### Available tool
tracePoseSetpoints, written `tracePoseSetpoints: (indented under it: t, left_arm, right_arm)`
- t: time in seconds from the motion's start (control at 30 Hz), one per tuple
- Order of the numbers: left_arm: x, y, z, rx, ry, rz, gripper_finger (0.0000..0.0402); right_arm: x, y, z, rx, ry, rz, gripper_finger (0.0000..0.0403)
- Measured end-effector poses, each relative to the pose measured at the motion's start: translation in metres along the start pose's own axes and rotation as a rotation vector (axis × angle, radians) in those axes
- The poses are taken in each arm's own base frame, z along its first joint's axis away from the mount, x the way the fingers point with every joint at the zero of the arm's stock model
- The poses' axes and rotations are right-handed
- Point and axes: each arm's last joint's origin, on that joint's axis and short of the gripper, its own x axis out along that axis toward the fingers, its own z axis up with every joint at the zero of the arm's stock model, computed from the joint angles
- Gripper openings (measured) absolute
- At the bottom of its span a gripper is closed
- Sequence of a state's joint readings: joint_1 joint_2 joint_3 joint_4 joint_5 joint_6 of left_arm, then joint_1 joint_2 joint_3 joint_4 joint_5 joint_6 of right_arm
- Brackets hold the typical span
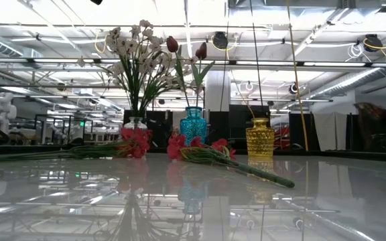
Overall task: Sort flowers into vase by color
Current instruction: Put the red tulip into the blue vase
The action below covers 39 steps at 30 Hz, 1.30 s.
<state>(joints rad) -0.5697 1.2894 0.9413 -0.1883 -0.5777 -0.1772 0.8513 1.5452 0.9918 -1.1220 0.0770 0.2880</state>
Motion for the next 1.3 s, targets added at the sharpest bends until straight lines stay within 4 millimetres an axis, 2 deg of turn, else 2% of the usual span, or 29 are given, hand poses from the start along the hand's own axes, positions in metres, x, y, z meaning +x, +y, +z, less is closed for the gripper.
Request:
tracePoseSetpoints:
  t: [0.23,0.37,0.53,0.77,0.93,1.3]
  left_arm:
    - [0.0,0.0,0.0,0.003,0.003,0.0,0.0265]
    - [0.0,0.0,0.0,0.003,0.003,0.0,0.0265]
    - [0.0,0.0,0.0,0.003,0.003,0.001,0.0265]
    - [0.0,0.0,0.0,0.003,0.003,0.001,0.0265]
    - [0.0,0.0,0.0,0.01,0.003,0.001,0.0265]
    - [0.0,0.0,0.0,0.004,0.001,-0.001,0.0265]
  right_arm:
    - [0.026,0.006,-0.01,-0.015,0.024,0.048,0.0208]
    - [0.029,0.006,-0.011,-0.034,0.026,0.049,0.0208]
    - [0.031,0.007,-0.01,-0.183,0.005,0.07,0.0198]
    - [0.042,0.007,-0.013,-0.249,-0.01,0.084,0.0162]
    - [0.042,0.007,-0.013,-0.254,-0.011,0.084,0.0134]
    - [0.052,0.009,-0.01,-0.278,0.012,0.103,0.0024]
